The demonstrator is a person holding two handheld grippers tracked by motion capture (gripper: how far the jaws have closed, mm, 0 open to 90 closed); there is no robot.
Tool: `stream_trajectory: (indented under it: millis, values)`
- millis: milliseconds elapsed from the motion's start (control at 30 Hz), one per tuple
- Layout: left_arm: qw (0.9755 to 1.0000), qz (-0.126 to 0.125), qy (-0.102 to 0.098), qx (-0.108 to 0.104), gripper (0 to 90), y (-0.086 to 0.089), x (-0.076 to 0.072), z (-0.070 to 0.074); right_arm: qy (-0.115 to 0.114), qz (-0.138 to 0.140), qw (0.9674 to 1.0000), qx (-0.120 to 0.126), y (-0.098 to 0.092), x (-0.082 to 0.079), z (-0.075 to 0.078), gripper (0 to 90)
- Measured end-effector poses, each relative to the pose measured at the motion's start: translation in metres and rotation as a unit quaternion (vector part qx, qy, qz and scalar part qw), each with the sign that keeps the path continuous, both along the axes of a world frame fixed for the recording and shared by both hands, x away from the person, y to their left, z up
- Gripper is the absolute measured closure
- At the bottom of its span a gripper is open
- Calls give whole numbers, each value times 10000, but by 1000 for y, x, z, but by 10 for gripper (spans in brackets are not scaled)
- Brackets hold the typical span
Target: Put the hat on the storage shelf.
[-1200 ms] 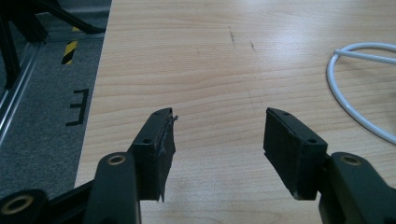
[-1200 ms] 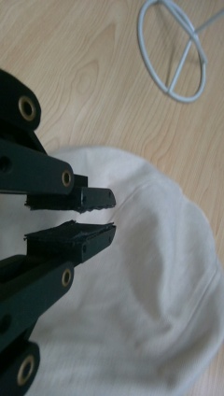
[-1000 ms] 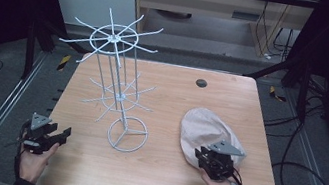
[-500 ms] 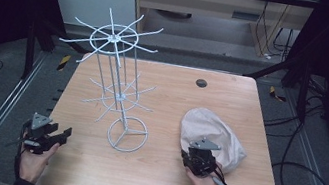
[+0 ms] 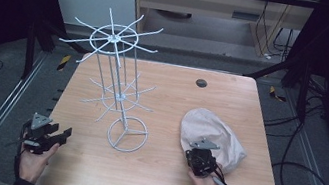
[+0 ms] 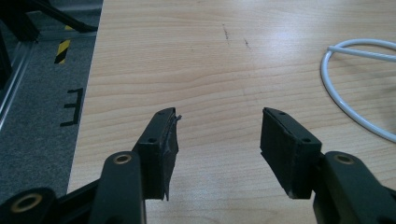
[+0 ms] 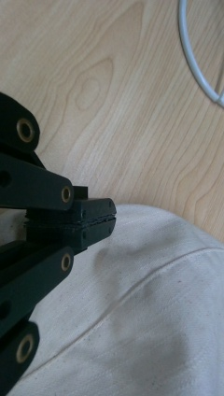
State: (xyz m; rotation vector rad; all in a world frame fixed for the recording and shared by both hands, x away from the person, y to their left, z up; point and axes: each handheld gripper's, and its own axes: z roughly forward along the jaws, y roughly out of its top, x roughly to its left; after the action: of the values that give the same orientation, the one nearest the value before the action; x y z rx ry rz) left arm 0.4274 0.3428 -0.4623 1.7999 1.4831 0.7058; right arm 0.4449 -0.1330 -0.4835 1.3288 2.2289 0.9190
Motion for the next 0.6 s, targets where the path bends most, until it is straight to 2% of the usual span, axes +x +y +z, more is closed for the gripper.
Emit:
stream_trajectory:
  millis: [167, 367, 467, 600]
  values:
    - [10000, 3, 11, 1, 460, 1, -1, 0, 42, 282, 9995, 126, -11, -12, 6, 900]
    - [10000, -24, 7, -48, 478, -2, -3, 1, 132, 369, 9989, 271, -36, -34, 12, 900]
    - [9999, -135, 35, -73, 507, -6, -7, 2, 188, 340, 9988, 309, -49, -43, 8, 898]
    - [9991, -384, 62, -141, 571, -19, -13, 5, 132, 335, 9984, 433, -59, -52, 6, 873]
